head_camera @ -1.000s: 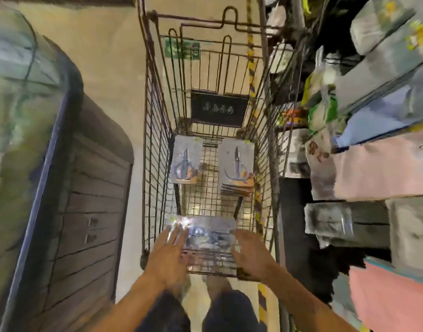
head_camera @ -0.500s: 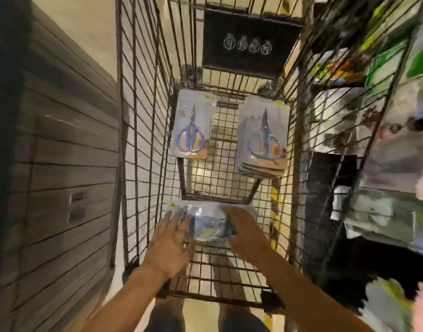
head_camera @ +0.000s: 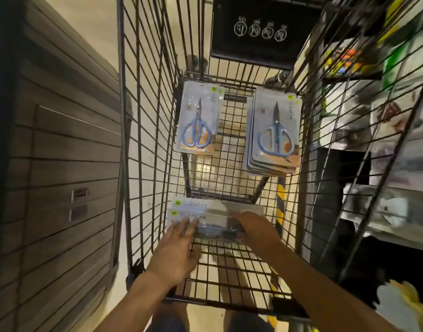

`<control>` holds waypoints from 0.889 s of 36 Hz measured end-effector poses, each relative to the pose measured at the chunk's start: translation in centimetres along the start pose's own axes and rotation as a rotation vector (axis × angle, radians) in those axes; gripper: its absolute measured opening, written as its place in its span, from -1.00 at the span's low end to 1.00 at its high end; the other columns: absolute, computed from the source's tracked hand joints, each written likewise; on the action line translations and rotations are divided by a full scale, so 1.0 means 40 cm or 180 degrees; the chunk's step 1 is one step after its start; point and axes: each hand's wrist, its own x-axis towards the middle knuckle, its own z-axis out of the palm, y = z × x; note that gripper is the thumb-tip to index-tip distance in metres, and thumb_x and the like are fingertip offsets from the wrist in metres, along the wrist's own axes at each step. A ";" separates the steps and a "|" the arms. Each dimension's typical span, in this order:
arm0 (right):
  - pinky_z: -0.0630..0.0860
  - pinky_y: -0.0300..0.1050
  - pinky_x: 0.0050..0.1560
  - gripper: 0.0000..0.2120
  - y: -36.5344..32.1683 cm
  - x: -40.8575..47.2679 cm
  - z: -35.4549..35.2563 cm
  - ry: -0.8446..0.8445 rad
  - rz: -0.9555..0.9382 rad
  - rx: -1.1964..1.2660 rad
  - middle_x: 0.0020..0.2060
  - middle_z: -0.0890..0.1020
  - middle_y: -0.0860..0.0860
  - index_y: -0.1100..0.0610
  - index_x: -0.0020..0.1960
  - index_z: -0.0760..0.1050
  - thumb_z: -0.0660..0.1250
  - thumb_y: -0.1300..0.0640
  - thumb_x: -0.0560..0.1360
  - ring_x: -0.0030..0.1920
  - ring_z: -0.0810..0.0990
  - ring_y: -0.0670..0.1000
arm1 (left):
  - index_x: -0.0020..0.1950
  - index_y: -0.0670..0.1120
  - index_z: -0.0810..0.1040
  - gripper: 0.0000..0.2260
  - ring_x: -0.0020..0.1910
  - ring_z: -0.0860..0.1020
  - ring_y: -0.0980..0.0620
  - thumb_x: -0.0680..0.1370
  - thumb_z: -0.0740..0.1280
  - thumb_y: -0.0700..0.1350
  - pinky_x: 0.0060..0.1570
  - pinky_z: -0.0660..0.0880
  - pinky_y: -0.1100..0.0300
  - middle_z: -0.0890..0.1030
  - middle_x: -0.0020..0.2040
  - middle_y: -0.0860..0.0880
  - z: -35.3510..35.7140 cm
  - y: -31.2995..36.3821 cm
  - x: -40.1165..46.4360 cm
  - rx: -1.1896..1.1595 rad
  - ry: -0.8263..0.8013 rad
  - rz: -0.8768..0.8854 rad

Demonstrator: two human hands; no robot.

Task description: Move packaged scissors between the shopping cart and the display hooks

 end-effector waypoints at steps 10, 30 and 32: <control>0.50 0.17 0.35 -0.47 0.014 -0.074 -0.058 0.0519 -0.0506 0.1462 0.43 0.46 -0.15 -0.17 0.53 0.29 0.34 0.03 0.60 0.39 0.50 0.02 | 0.58 0.32 0.03 -0.38 0.51 0.27 0.10 0.60 0.27 0.20 0.51 0.30 0.02 0.31 0.52 0.13 -0.054 0.035 -0.009 -0.1102 0.0513 0.0091; 0.64 -0.05 0.13 -0.42 -0.063 -0.067 -0.083 0.0222 0.0038 0.3266 0.16 0.60 -0.05 -0.26 0.45 0.36 0.43 0.09 0.52 0.13 0.64 0.03 | 0.56 0.22 0.25 -0.13 0.29 0.60 0.06 0.44 0.48 -0.42 0.19 0.60 -0.03 0.59 0.36 0.10 -0.167 0.151 0.042 -0.4100 0.1465 -0.0212; 0.61 -0.22 0.07 -0.45 -0.038 -0.055 -0.076 0.0513 0.0125 0.2824 0.10 0.59 -0.08 -0.25 0.37 0.38 0.44 0.21 0.52 0.10 0.61 0.00 | 0.56 0.29 0.23 -0.16 0.41 0.50 0.08 0.50 0.43 -0.40 0.24 0.58 0.00 0.47 0.47 0.15 -0.173 0.147 0.032 -0.3875 0.1559 -0.0168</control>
